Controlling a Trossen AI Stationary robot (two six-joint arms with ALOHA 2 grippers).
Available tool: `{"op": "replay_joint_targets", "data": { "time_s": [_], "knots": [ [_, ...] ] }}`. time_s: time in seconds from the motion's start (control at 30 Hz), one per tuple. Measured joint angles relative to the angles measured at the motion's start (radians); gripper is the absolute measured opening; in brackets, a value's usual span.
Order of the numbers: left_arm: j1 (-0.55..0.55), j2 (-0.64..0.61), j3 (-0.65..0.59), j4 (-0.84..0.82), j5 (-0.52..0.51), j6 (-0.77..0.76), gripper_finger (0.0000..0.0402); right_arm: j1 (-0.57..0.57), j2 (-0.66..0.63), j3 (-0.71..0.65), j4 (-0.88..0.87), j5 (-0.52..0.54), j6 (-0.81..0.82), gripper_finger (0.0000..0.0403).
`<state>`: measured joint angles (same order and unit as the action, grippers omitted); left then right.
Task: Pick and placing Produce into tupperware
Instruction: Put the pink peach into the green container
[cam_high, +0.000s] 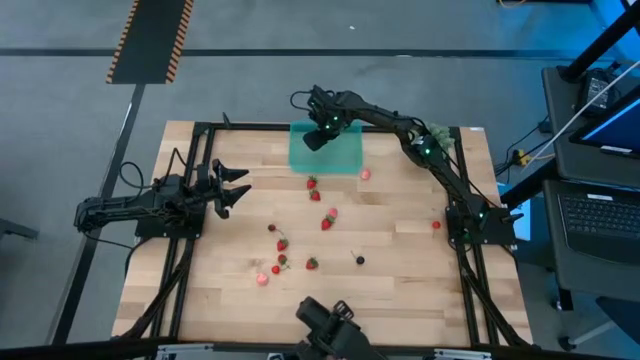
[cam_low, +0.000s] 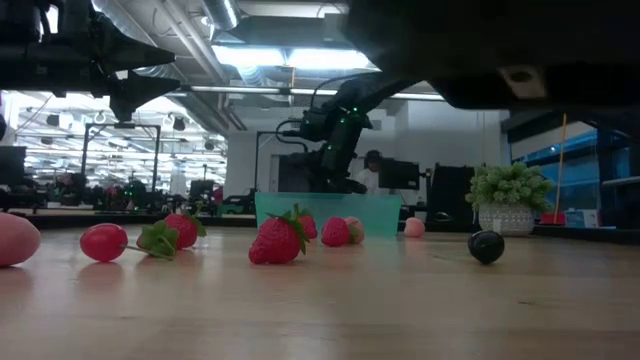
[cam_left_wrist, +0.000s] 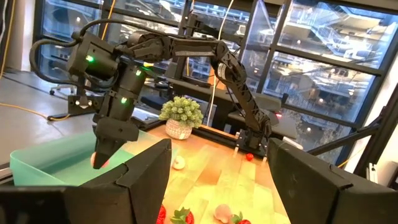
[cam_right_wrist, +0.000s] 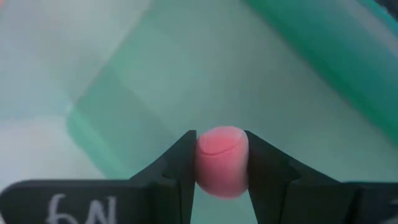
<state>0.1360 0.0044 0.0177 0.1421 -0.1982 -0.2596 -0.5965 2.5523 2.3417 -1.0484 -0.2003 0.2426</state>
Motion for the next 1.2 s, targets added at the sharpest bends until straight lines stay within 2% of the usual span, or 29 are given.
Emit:
{"op": "replay_joint_targets", "data": {
  "time_s": [0.33, 0.7, 1.03, 1.2],
  "knots": [
    [0.000, 0.000, 0.000, -0.041, 0.002, -0.001, 0.0257, -0.030, 0.000, -0.004, -0.070, 0.010, -0.139, 0.0114],
    [0.000, 0.000, 0.000, -0.037, 0.002, -0.003, 0.0257, -0.049, -0.005, -0.082, -0.101, 0.039, -0.143, 0.0116],
    [0.000, 0.000, 0.000, -0.037, 0.002, -0.003, 0.0257, -0.049, -0.005, -0.082, -0.090, 0.048, -0.139, 0.0117],
    [0.000, 0.000, 0.000, -0.037, 0.002, -0.003, 0.0257, -0.048, -0.004, -0.081, -0.087, 0.056, -0.140, 0.0142]
  ]
}}
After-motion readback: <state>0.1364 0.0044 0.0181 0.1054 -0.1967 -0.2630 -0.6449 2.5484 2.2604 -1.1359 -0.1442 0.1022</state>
